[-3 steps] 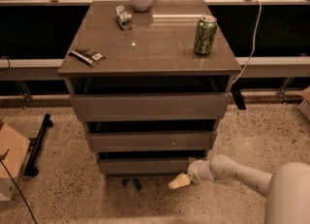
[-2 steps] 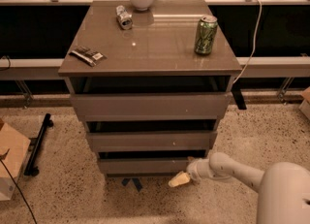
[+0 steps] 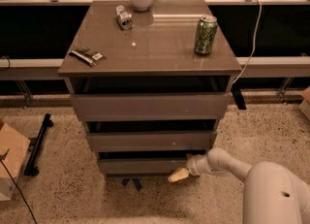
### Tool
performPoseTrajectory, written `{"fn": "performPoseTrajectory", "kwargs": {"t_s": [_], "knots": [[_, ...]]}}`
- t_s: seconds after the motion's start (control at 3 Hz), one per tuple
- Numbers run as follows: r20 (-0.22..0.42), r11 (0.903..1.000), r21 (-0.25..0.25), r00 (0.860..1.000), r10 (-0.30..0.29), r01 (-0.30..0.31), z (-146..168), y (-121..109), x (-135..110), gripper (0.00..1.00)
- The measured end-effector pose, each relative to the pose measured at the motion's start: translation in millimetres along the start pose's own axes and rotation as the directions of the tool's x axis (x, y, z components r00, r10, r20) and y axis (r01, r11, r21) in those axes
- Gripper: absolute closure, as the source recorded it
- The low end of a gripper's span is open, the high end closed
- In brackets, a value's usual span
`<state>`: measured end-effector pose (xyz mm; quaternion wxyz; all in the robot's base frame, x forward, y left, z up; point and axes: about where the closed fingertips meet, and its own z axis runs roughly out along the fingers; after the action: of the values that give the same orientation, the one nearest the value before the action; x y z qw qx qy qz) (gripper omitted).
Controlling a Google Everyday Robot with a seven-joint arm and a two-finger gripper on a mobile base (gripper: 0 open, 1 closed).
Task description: Open bottom drawer
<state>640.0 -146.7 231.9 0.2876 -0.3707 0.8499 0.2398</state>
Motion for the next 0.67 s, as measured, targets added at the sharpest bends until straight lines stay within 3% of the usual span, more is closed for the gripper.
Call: {"fn": "performPoseTrajectory", "kwargs": {"t_s": [0.67], "knots": [[0.002,0.9987,-0.027,0.999,0.043,-0.043,28.3,-20.9,5.9,0.04]]}}
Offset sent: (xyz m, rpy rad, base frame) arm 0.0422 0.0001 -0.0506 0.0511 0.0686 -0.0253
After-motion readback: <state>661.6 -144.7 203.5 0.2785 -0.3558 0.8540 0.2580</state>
